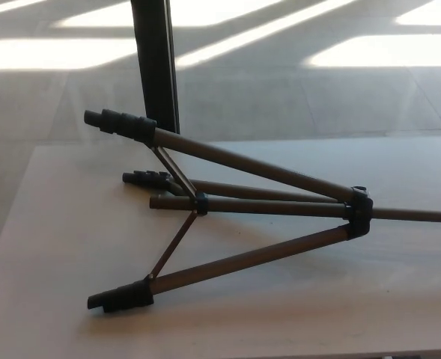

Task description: Use both hands of the robot to pick up the tripod lying in the middle of the desk and make it stand upright on the desk

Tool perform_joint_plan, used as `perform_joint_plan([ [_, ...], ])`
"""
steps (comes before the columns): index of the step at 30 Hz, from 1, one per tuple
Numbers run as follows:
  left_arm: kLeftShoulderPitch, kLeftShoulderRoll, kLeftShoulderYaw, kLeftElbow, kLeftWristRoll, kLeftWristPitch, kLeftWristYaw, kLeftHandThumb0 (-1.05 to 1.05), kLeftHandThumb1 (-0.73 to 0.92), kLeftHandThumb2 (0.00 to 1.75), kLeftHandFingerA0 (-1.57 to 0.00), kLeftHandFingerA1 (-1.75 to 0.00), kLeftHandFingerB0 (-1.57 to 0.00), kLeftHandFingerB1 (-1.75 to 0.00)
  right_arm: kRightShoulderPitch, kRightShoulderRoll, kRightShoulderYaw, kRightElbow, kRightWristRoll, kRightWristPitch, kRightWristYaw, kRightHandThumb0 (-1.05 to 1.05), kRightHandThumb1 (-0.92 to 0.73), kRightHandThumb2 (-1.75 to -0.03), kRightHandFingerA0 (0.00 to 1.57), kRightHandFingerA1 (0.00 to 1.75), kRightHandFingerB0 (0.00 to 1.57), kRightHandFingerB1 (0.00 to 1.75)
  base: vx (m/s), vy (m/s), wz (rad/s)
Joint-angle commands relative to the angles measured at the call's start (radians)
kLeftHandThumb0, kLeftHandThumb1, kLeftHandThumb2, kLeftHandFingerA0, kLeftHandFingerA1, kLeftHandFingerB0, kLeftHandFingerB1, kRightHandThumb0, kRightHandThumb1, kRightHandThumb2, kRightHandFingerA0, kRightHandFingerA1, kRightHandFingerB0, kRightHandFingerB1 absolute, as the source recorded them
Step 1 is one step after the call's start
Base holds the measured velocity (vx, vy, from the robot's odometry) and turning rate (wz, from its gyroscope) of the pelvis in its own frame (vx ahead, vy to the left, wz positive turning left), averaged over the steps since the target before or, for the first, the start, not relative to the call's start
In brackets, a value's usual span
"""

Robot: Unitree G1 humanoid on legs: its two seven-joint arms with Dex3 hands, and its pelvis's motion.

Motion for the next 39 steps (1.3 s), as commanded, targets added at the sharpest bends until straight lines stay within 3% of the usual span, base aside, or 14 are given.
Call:
perform_joint_plan([
  [1, -0.004, 0.032, 0.037, 0.020, -0.086, 0.048, -0.088, -0.72, 0.63, 0.59, -0.58, -0.73, -0.49, -0.56, 0.021, -0.023, -0.047, -0.017, 0.086, -0.020, 0.067, -0.71, -0.60, -0.94, 0.26, 0.56, 0.16, 0.46, 0.00, 0.000, 0.00],
  [5, -0.004, 0.022, 0.046, -0.008, -0.106, 0.061, -0.093, -0.73, 0.63, 0.59, -0.58, -0.76, -0.54, -0.55, 0.025, -0.008, -0.124, -0.088, 0.174, 0.070, 0.082, -0.72, -0.56, -0.91, 0.24, 0.56, 0.12, 0.44, 0.00, 0.000, 0.00],
  [6, -0.012, 0.023, 0.052, -0.050, -0.115, 0.064, -0.081, -0.74, 0.65, 0.59, -0.61, -0.72, -0.56, -0.55, 0.048, -0.009, -0.169, -0.170, 0.227, 0.086, 0.103, -0.72, -0.78, -0.63, 0.35, 0.49, 0.19, 0.29, 0.00, 0.000, 0.00],
  [7, -0.018, 0.012, 0.080, -0.084, -0.148, 0.077, -0.070, -0.72, 0.64, 0.59, -0.61, -0.74, -0.53, -0.57, 0.065, -0.005, -0.189, -0.233, 0.247, 0.101, 0.101, -0.73, -0.64, -0.95, 0.26, 0.55, 0.12, 0.43, 0.00, 0.000, 0.00],
  [10, -0.052, 0.004, 0.113, -0.186, -0.181, 0.096, -0.030, -0.72, 0.61, 0.59, -0.71, -0.71, -0.58, -0.55, 0.087, 0.004, -0.235, -0.383, 0.282, 0.165, 0.056, -0.73, -0.64, -0.95, 0.35, 0.57, 0.16, 0.44, 0.00, 0.000, 0.00],
  [11, -0.069, 0.025, 0.119, -0.225, -0.186, 0.087, -0.044, -0.76, 0.47, 0.77, -0.67, -0.67, -0.58, -0.56, 0.095, 0.003, -0.254, -0.485, 0.318, 0.225, 0.046, -0.72, -0.77, -0.63, 0.43, 0.49, 0.22, 0.31, 0.00, 0.000, 0.00],
  [13, -0.081, 0.031, 0.126, -0.261, -0.197, 0.077, -0.065, -0.73, 0.60, 0.59, -0.65, -0.62, -0.62, -0.48, 0.108, -0.003, -0.256, -0.581, 0.308, 0.292, 0.005, -0.72, -0.76, -0.63, 0.52, 0.48, 0.29, 0.32, 0.00, 0.000, 0.00],
  [15, -0.108, 0.046, 0.141, -0.335, -0.233, 0.151, -0.069, -0.71, 0.59, 0.59, -0.67, -0.58, -0.69, -0.44, 0.125, -0.040, -0.259, -0.693, 0.327, 0.387, 0.019, -0.84, -0.65, -0.99, 0.53, 0.62, 0.30, 0.47, 0.00, 0.000, 0.00],
  [19, -0.156, 0.080, 0.141, -0.494, -0.256, 0.094, -0.110, -0.78, 0.47, 0.67, -0.61, -0.50, -0.54, -0.46, 0.154, -0.083, -0.262, -1.000, 0.334, 0.545, -0.029, -0.72, -0.62, -0.98, 0.59, 0.64, 0.38, 0.52, 0.00, 0.000, 0.00],
  [27, -0.240, 0.116, 0.140, -0.817, -0.312, 0.135, -0.077, -0.62, 0.56, 0.60, -0.55, -0.52, -0.47, -0.45, 0.181, -0.124, -0.274, -1.373, 0.366, 0.617, -0.039, -0.79, -0.62, -0.98, 0.55, 0.63, 0.33, 0.51, 0.00, 0.000, 0.00],
  [28, -0.267, 0.143, 0.132, -0.886, -0.316, 0.162, -0.066, -0.62, 0.59, 0.58, -0.50, -0.55, -0.43, -0.45, 0.151, -0.129, -0.272, -1.442, 0.411, 0.621, -0.063, -0.74, -0.74, -0.62, 0.59, 0.59, 0.43, 0.41, 0.00, 0.000, 0.00],
  [29, -0.285, 0.151, 0.124, -0.914, -0.313, 0.155, -0.066, -0.53, 0.43, 0.93, -0.48, -0.68, -0.26, -0.54, 0.127, -0.136, -0.274, -1.473, 0.432, 0.627, -0.080, -0.72, -0.74, -0.63, 0.61, 0.61, 0.47, 0.41, 0.00, 0.000, 0.00],
  [30, -0.304, 0.159, 0.119, -0.945, -0.311, 0.160, -0.060, -0.64, 0.60, 0.58, -0.47, -0.57, -0.39, -0.46, 0.103, -0.131, -0.270, -1.512, 0.444, 0.621, -0.099, -0.70, -0.74, -0.62, 0.63, 0.62, 0.50, 0.43, 0.00, 0.000, 0.00],
  [39, -0.514, 0.246, 0.024, -1.073, -0.302, 0.204, -0.088, -0.65, 0.66, 0.61, -0.42, -0.63, -0.37, -0.46, -0.121, -0.070, -0.050, -1.636, 0.407, 0.566, -0.147, -0.65, -0.81, -0.64, 0.61, 0.73, 0.45, 0.51, 0.00, 0.000, 0.00],
])
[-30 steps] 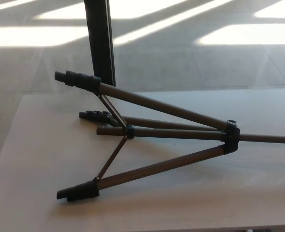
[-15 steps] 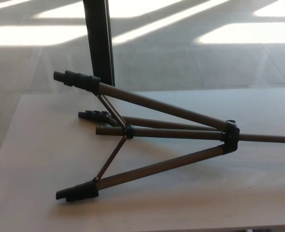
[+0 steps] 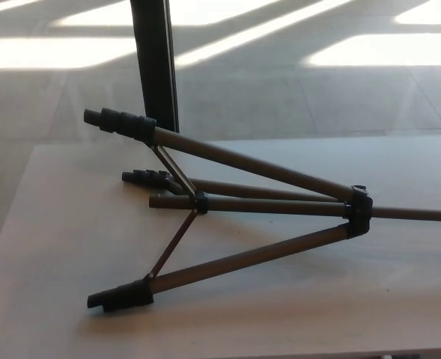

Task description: Use both hands of the robot to pick up the tripod lying in the middle of the desk and make it stand upright on the desk

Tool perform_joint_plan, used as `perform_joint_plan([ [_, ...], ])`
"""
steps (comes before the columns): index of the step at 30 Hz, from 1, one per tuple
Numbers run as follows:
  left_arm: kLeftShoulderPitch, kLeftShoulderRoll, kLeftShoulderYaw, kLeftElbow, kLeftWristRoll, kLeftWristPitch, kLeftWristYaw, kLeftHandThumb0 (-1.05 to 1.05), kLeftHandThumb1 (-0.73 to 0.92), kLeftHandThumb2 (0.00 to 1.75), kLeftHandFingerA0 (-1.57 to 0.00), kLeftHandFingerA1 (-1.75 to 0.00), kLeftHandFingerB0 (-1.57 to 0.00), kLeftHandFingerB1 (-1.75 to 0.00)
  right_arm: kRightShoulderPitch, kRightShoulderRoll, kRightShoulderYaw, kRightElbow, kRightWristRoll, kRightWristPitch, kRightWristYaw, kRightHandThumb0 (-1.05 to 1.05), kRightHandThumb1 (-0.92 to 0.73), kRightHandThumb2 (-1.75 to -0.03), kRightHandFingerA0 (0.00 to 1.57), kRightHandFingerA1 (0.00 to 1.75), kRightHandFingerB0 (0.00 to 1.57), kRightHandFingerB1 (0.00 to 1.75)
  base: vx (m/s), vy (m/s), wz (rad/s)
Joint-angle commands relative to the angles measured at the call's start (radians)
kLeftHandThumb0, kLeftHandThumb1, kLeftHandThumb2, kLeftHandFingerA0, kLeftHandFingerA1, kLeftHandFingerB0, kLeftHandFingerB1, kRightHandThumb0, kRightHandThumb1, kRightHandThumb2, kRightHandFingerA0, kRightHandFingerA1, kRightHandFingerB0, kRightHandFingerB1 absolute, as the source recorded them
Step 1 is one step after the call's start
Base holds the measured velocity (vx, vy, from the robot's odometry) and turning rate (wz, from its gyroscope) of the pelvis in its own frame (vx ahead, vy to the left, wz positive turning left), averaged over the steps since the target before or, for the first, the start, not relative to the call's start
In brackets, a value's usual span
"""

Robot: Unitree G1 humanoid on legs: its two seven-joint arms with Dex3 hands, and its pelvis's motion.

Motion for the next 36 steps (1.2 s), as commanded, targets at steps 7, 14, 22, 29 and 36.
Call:
perform_joint_plan([
  [7, -0.464, 0.200, -0.259, -0.446, -0.042, 0.192, -0.064, -0.65, 0.68, 0.59, -0.41, -0.63, -0.35, -0.48, -0.290, 0.006, 0.448, -0.483, 0.166, 0.392, -0.082, -0.78, -0.75, -0.63, 0.61, 0.72, 0.47, 0.46, 0.00, 0.000, 0.00],
  [14, -0.484, 0.183, -0.357, -0.439, 0.015, 0.156, -0.094, -0.66, 0.52, 0.99, -0.40, -0.65, -0.23, -0.52, -0.240, 0.130, 0.602, -0.508, 0.139, 0.435, -0.140, -0.75, -0.77, -0.63, 0.61, 0.83, 0.46, 0.51, 0.00, 0.000, 0.00],
  [22, -0.520, 0.152, -0.440, -0.438, 0.000, 0.186, -0.102, -0.72, 0.63, 0.62, -0.39, -0.55, -0.36, -0.41, -0.170, 0.183, 0.690, -0.488, 0.157, 0.501, -0.123, -0.74, -0.77, -0.63, 0.56, 0.79, 0.47, 0.51, 0.00, 0.000, 0.00],
  [29, -0.600, 0.175, -0.627, -0.446, 0.193, 0.078, -0.114, -0.64, 0.67, 0.60, -0.40, -0.55, -0.44, -0.45, -0.153, 0.247, 0.792, -0.376, 0.082, 0.525, -0.156, -0.82, -0.60, -0.85, 0.66, 0.78, 0.44, 0.57, 0.00, 0.000, 0.00],
  [36, -0.671, 0.235, -0.771, -0.447, 0.368, 0.023, -0.122, -0.69, 0.64, 0.60, -0.36, -0.55, -0.44, -0.44, -0.156, 0.356, 0.783, -0.307, 0.074, 0.541, -0.229, -0.78, -0.77, -0.63, 0.66, 0.80, 0.49, 0.53, 0.00, 0.000, 0.00],
])
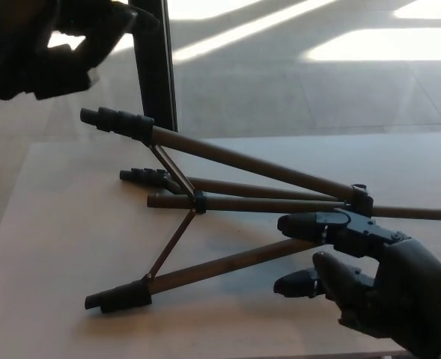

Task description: Use both hands of the robot to pick up the tripod lying in the middle of the desk and make it stand upright on the desk

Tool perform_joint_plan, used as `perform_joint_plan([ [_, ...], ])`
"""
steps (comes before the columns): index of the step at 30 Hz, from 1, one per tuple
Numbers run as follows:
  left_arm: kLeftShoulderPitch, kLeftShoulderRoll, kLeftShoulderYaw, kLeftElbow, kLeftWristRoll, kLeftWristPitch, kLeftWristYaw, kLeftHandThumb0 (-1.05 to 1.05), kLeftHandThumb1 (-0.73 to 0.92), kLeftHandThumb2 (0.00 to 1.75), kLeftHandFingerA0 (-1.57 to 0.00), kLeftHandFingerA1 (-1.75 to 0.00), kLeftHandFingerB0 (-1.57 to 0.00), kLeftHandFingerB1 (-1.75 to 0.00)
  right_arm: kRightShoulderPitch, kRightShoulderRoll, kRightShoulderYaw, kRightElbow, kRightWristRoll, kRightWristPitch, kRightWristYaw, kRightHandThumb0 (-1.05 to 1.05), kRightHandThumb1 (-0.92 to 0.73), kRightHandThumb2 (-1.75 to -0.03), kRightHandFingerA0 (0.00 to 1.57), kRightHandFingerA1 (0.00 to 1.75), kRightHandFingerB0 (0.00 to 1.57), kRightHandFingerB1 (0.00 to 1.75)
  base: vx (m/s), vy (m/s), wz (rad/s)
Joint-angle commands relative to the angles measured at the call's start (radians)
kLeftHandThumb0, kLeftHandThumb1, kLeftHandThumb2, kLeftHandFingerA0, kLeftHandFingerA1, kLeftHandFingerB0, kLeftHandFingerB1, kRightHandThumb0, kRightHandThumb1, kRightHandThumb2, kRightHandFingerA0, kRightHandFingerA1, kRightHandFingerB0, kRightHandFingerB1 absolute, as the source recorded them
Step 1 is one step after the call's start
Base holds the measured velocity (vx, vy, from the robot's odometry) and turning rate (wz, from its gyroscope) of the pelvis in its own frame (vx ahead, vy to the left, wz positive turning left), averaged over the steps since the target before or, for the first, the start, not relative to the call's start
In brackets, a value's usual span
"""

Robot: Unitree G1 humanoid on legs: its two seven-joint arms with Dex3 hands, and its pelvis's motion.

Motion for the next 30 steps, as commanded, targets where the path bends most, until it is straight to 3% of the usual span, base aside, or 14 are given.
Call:
perform_joint_plan([
  [1, -0.112, 0.113, -0.200, -0.001, 0.334, -0.072, -0.083, -0.74, 0.69, 0.61, -0.34, -0.52, -0.41, -0.39, 0.021, 0.097, -0.007, 0.088, -0.029, 0.101, -0.128, -0.76, -0.79, -0.63, 0.63, 0.80, 0.47, 0.53, 0.00, 0.000, 0.00],
  [2, -0.128, 0.114, -0.228, 0.015, 0.359, -0.092, -0.090, -0.80, 0.57, 0.98, -0.29, -0.57, -0.35, -0.52, 0.026, 0.116, -0.026, 0.092, -0.020, 0.102, -0.139, -0.75, -0.79, -0.63, 0.61, 0.79, 0.47, 0.52, 0.00, 0.000, 0.00],
  [3, -0.127, 0.116, -0.229, 0.016, 0.358, -0.092, -0.087, -0.80, 0.57, 0.98, -0.29, -0.57, -0.35, -0.52, 0.023, 0.117, -0.026, 0.093, -0.022, 0.104, -0.138, -0.75, -0.79, -0.63, 0.61, 0.79, 0.47, 0.52, 0.00, 0.000, 0.00],
  [4, -0.147, 0.122, -0.255, 0.024, 0.387, -0.095, -0.097, -0.77, 0.70, 0.61, -0.32, -0.46, -0.37, -0.37, 0.025, 0.133, -0.030, 0.098, -0.030, 0.099, -0.156, -0.75, -0.78, -0.63, 0.62, 0.78, 0.48, 0.50, 0.00, 0.000, 0.00],
  [7, -0.239, 0.113, -0.379, 0.086, 0.541, -0.142, -0.100, -0.77, 0.67, 0.61, -0.29, -0.46, -0.37, -0.36, 0.043, 0.224, -0.071, 0.125, -0.016, 0.092, -0.218, -0.73, -0.78, -0.63, 0.56, 0.79, 0.44, 0.47, 0.00, 0.000, 0.00],
  [18, -0.381, 0.062, -0.613, 0.207, 0.825, -0.207, -0.044, -0.89, 0.69, 0.62, -0.14, -0.51, -0.21, -0.33, 0.008, 0.268, -0.134, 0.221, -0.008, 0.100, -0.222, -0.73, -0.75, -0.63, 0.54, 0.80, 0.45, 0.46, 0.00, 0.000, 0.00],
  [19, -0.382, 0.056, -0.627, 0.207, 0.831, -0.186, -0.052, -0.40, 0.24, 0.93, -0.03, -0.54, 0.00, -0.50, 0.016, 0.257, -0.126, 0.219, -0.008, 0.092, -0.204, -0.72, -0.78, -0.63, 0.50, 0.81, 0.40, 0.45, 0.00, 0.000, 0.00],
  [20, -0.384, 0.051, -0.646, 0.214, 0.847, -0.176, -0.050, -0.93, 0.67, 0.61, -0.06, -0.48, -0.13, -0.33, 0.023, 0.251, -0.118, 0.214, -0.014, 0.095, -0.199, -0.72, -0.79, -0.63, 0.50, 0.82, 0.40, 0.45, 0.00, 0.000, 0.00],
  [21, -0.388, 0.036, -0.687, 0.239, 0.896, -0.170, -0.035, -0.95, 0.57, 1.01, -0.02, -0.35, -0.11, -0.28, 0.045, 0.256, -0.106, 0.214, -0.023, 0.095, -0.204, -0.73, -0.78, -0.63, 0.54, 0.80, 0.43, 0.47, 0.00, 0.000, 0.00],
  [22, -0.388, 0.030, -0.704, 0.252, 0.913, -0.166, -0.023, -0.99, 0.59, 1.02, -0.04, -0.28, -0.05, -0.23, 0.053, 0.255, -0.102, 0.219, -0.025, 0.090, -0.198, -0.70, -0.60, -1.01, 0.52, 0.78, 0.36, 0.57, 0.00, 0.000, 0.00],
  [23, -0.389, 0.027, -0.712, 0.257, 0.919, -0.164, -0.018, -0.99, 0.59, 1.02, -0.04, -0.28, -0.05, -0.23, 0.056, 0.255, -0.101, 0.222, -0.025, 0.088, -0.195, -0.70, -0.60, -1.01, 0.52, 0.78, 0.36, 0.57, 0.00, 0.000, 0.00],
  [24, -0.391, 0.025, -0.727, 0.263, 0.937, -0.155, -0.017, -0.97, 0.56, 1.02, -0.06, -0.21, -0.06, -0.18, 0.062, 0.256, -0.094, 0.221, -0.031, 0.092, -0.199, -0.74, -0.77, -0.63, 0.54, 0.81, 0.43, 0.48, 0.00, 0.000, 0.00],
  [28, -0.402, -0.005, -0.810, 0.320, 1.014, -0.102, -0.014, -0.78, 0.39, 0.92, -0.01, -0.20, -0.02, -0.20, 0.103, 0.269, -0.085, 0.223, -0.024, 0.085, -0.197, -0.74, -0.76, -0.62, 0.54, 0.87, 0.45, 0.52, 0.00, 0.000, 0.00],
  [30, -0.408, -0.016, -0.845, 0.356, 1.038, -0.094, -0.014, -0.82, 0.42, 0.93, -0.03, -0.16, -0.08, -0.16, 0.122, 0.269, -0.089, 0.222, -0.010, 0.076, -0.182, -0.74, -0.76, -0.62, 0.52, 0.88, 0.43, 0.51, 0.00, 0.000, 0.00],
])
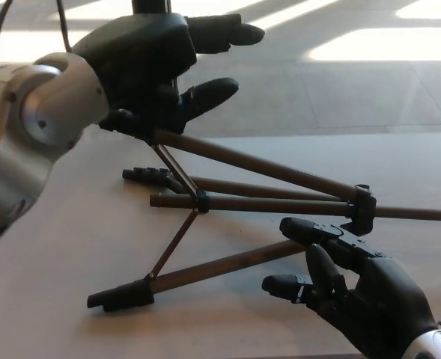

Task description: Use both hands of the robot to pick up the tripod lying in the middle of the desk and make it stand upright on the desk

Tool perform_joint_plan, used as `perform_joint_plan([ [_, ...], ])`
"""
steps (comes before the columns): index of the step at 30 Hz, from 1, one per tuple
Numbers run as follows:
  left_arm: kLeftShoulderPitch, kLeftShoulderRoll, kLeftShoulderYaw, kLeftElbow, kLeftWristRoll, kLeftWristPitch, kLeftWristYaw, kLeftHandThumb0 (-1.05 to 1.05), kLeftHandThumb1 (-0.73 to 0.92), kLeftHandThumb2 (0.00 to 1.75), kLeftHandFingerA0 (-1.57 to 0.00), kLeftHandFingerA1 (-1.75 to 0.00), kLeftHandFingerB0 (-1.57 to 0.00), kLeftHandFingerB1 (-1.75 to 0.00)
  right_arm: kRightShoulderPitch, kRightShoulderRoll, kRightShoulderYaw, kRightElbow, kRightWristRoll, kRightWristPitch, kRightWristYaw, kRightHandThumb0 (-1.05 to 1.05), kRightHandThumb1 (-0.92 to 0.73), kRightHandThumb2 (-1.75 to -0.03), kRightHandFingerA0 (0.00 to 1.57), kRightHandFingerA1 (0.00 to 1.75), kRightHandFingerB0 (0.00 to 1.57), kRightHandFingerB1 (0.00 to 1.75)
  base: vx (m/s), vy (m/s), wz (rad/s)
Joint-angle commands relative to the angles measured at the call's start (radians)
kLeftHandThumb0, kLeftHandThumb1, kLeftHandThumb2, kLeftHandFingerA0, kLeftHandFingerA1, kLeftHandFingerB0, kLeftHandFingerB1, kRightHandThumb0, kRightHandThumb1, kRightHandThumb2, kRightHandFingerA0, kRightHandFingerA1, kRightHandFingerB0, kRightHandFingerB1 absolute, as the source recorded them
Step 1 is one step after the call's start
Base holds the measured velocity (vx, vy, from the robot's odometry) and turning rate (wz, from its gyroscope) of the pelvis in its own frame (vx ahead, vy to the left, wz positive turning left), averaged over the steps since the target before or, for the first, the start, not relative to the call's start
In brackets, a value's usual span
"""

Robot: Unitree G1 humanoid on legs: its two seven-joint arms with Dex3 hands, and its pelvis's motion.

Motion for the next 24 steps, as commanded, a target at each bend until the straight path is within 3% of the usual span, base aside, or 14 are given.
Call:
perform_joint_plan([
  [1, -0.141, -0.039, -0.359, 0.202, 0.657, -0.092, 0.013, -0.81, 0.40, 0.95, -0.02, -0.17, -0.03, -0.17, 0.116, 0.059, -0.063, 0.080, -0.007, 0.038, -0.091, -0.72, -0.76, -0.63, 0.50, 0.86, 0.44, 0.51, 0.00, 0.000, 0.00],
  [4, -0.156, -0.059, -0.416, 0.267, 0.713, -0.087, 0.043, -0.88, 0.47, 0.97, -0.06, -0.07, -0.11, -0.07, 0.119, 0.053, -0.067, 0.083, -0.007, 0.040, -0.085, -0.72, -0.76, -0.63, 0.54, 0.87, 0.43, 0.50, 0.00, 0.000, 0.00],
  [8, -0.183, -0.089, -0.475, 0.346, 0.760, -0.081, 0.080, -0.87, 0.47, 0.98, -0.05, -0.09, -0.11, -0.12, 0.114, 0.050, -0.069, 0.076, -0.009, 0.054, -0.089, -0.72, -0.77, -0.63, 0.53, 0.85, 0.43, 0.49, 0.00, 0.000, 0.00],
  [9, -0.208, -0.109, -0.516, 0.389, 0.797, -0.075, 0.078, -0.94, 0.51, 1.00, -0.02, 0.00, -0.12, 0.00, 0.117, 0.063, -0.076, 0.073, 0.000, 0.059, -0.096, -0.73, -0.75, -0.62, 0.52, 0.86, 0.45, 0.49, 0.00, 0.000, 0.00],
  [13, -0.292, -0.177, -0.618, 0.524, 0.853, -0.088, 0.092, -0.96, 0.52, 0.99, 0.00, -0.07, 0.00, 0.00, 0.119, 0.083, -0.072, 0.079, 0.000, 0.065, -0.108, -0.73, -0.75, -0.62, 0.56, 0.89, 0.47, 0.52, 0.00, 0.000, 0.00],
  [19, -0.367, -0.234, -0.692, 0.633, 0.891, -0.097, 0.194, -0.96, 0.54, 0.99, 0.00, -0.08, -0.09, 0.00, 0.145, 0.098, -0.072, 0.083, 0.009, 0.055, -0.101, -0.72, -0.75, -0.62, 0.55, 0.88, 0.48, 0.54, 0.00, 0.000, 0.00],
  [21, -0.396, -0.258, -0.709, 0.676, 0.895, -0.090, 0.226, -0.96, 0.51, 1.00, 0.00, -0.13, 0.00, 0.00, 0.146, 0.098, -0.080, 0.096, 0.024, 0.044, -0.082, -0.72, -0.75, -0.62, 0.52, 0.90, 0.46, 0.57, 0.00, 0.000, 0.00],
  [24, -0.436, -0.286, -0.716, 0.718, 0.875, -0.085, 0.243, -0.97, 0.53, 1.00, 0.00, -0.15, 0.00, 0.00, 0.152, 0.105, -0.069, 0.088, 0.010, 0.041, -0.094, -0.73, -0.75, -0.62, 0.53, 0.91, 0.47, 0.57, 0.00, 0.000, 0.00],
])
